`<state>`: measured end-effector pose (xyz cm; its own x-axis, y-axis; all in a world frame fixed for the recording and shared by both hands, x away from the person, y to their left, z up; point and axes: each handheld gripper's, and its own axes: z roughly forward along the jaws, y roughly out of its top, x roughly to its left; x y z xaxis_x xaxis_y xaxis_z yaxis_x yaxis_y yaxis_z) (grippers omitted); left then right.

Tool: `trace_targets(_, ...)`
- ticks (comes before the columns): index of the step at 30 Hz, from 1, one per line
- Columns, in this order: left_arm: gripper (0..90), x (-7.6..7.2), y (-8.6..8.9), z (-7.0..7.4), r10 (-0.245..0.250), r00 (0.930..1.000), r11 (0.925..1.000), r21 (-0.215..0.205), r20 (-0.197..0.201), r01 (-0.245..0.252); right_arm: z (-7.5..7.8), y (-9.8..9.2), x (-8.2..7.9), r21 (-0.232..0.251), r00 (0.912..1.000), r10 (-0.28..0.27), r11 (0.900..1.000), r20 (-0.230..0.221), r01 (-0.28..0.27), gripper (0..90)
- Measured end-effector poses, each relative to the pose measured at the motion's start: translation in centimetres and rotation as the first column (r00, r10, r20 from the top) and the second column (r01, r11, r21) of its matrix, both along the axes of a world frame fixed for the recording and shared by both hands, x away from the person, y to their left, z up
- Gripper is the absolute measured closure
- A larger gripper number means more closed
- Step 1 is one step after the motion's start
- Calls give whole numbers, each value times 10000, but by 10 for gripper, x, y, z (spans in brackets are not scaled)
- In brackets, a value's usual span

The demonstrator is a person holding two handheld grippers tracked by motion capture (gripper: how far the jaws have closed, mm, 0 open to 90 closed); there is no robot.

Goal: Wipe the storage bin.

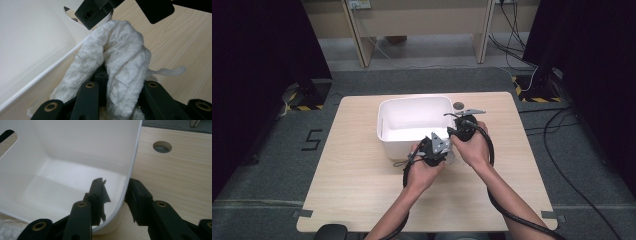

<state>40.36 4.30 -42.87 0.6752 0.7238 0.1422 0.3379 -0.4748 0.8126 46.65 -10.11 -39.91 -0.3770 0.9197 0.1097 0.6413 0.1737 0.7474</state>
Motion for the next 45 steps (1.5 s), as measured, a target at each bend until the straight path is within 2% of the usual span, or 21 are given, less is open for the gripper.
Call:
trace_targets(8, 745, 1, 0, 5, -272, 9995, 9995, -167, 132, 274, 0, 0, 0, 46, 10000, -31, 10000, -57, 31, 665)
trace_targets(15, 744, 0, -2, 8, -340, 9992, 9994, -80, 218, 342, 1, 0, 0, 102, 9999, -80, 9999, -142, 82, 664)
trace_targets(23, 744, 3, -6, -2, -501, 9986, 9987, -28, 172, 501, 1, 0, 1, 85, 9998, -61, 9999, -197, 63, 664)
trace_targets(26, 745, 3, -8, -5, -456, 9983, 9990, 27, 361, 455, 1, 0, 2, 178, 9997, -98, 9998, -219, 102, 664)
trace_targets(34, 746, 5, -10, -10, -616, 9976, 9980, 134, 304, 612, 1, 0, 1, 133, 9997, -99, 9999, -231, 102, 664)
trace_targets(45, 746, 8, -14, -19, -654, 9977, 9978, 78, 186, 652, 1, 0, 2, 183, 9997, -97, 9998, -231, 102, 665)
